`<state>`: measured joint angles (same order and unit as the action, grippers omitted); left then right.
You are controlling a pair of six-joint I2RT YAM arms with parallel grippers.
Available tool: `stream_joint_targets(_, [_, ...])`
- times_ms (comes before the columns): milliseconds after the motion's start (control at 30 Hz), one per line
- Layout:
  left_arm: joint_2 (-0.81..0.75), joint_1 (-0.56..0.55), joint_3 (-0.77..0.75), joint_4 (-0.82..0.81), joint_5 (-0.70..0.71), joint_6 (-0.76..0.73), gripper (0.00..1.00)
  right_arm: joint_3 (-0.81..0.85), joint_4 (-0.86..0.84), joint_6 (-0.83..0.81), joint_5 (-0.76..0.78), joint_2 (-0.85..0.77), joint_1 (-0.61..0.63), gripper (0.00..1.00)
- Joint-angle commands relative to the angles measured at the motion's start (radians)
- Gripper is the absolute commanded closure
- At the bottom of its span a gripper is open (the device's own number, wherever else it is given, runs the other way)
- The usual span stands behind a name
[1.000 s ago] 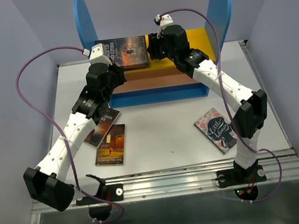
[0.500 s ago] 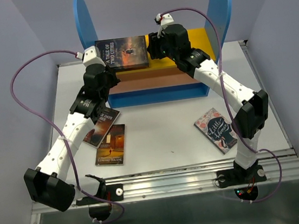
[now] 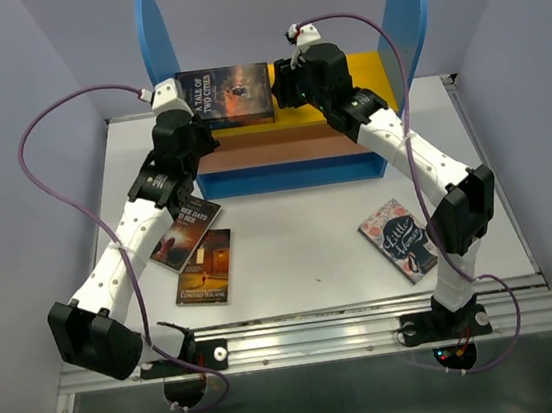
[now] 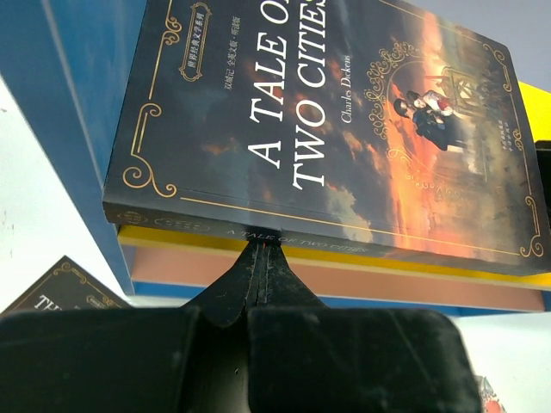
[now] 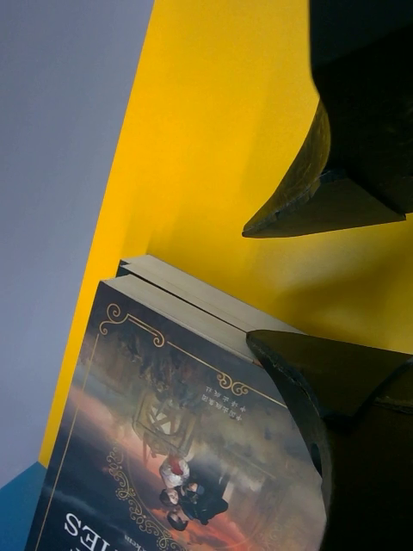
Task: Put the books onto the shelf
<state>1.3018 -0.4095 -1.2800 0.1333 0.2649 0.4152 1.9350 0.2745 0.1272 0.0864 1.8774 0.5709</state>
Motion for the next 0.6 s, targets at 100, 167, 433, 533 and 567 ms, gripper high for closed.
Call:
stream_joint_targets(100, [0.027,0.026,-0.102,-0.093,-0.004,-0.035,1.0,0.068,-0.078,-0.008,-0.077,0.025,0.012,0.47])
stream_joint_targets(167, [0.031,0.032,-0.114,-0.084,-0.009,-0.036,1.0,0.073,-0.08,-0.012,-0.077,0.028,0.012,0.47])
stream_joint_targets(433, [0.005,0.051,-0.078,-0.072,-0.01,-0.018,1.0,0.047,-0.081,-0.021,-0.155,0.009,0.021,0.47])
stream_joint_targets(533, [-0.024,0.051,-0.062,-0.069,-0.004,-0.013,1.0,0.042,-0.083,-0.024,-0.158,0.002,0.03,0.47])
stream_joint_targets(567, [-0.03,0.051,-0.058,-0.069,-0.007,-0.012,1.0,0.041,-0.084,-0.026,-0.159,0.0,0.03,0.47])
